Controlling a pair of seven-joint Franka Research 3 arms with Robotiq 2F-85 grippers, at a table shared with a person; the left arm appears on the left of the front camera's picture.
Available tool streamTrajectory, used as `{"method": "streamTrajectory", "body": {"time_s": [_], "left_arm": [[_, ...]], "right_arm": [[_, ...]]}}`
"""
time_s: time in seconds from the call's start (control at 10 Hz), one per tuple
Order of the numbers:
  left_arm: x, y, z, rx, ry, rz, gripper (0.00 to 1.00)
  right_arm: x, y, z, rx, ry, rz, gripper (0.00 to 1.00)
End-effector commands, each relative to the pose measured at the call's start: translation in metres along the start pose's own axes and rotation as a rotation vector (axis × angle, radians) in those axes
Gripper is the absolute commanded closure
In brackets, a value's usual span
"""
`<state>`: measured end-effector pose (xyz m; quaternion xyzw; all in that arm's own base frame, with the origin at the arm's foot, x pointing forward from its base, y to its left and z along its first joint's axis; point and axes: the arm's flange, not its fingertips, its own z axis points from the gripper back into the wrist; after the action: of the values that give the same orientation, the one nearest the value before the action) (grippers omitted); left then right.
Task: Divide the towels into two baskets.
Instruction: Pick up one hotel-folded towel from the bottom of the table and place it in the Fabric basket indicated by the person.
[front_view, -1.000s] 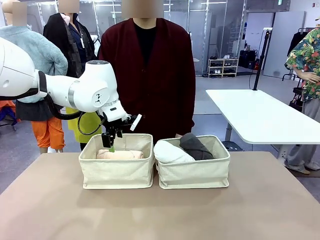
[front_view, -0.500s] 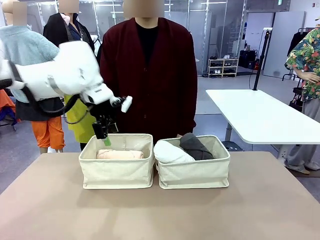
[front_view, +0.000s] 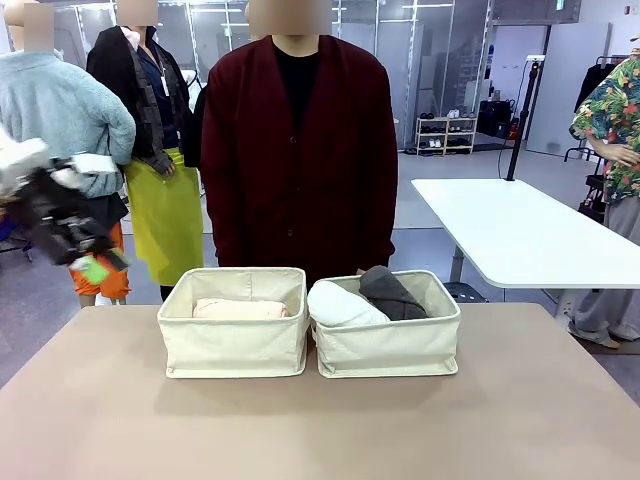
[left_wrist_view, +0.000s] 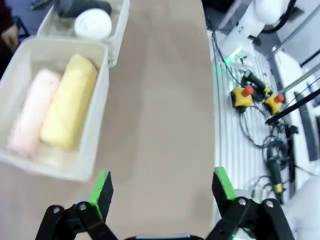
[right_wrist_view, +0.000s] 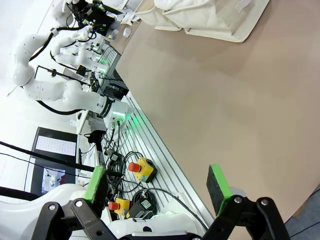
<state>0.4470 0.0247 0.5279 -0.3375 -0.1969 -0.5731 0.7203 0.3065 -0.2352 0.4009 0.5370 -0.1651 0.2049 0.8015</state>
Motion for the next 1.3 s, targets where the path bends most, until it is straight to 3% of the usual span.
{"method": "streamTrajectory", "body": {"time_s": [0.0,0.2,0.4,0.5,0.8,1.2], "left_arm": [[-0.054,-0.008,0.023,-0.013,-0.088,0.188,0.00],[-0.132,-0.017,0.044,-0.103,-0.162,0.389,0.00],[-0.207,-0.031,0.053,-0.111,-0.299,0.546,0.00],[-0.227,-0.036,0.049,-0.124,-0.320,0.589,0.00],[-0.247,-0.039,0.047,-0.116,-0.283,0.597,0.00],[-0.247,-0.039,0.047,-0.116,-0.283,0.597,0.00]], "right_arm": [[-0.001,0.004,0.000,0.003,-0.004,0.013,0.00],[-0.001,0.004,0.000,0.003,-0.004,0.013,0.00],[-0.001,0.004,0.000,0.003,-0.004,0.013,0.00],[-0.001,0.004,0.000,0.003,-0.004,0.013,0.00],[-0.001,0.004,0.000,0.003,-0.004,0.013,0.00],[-0.001,0.004,0.000,0.003,-0.004,0.013,0.00]]}}
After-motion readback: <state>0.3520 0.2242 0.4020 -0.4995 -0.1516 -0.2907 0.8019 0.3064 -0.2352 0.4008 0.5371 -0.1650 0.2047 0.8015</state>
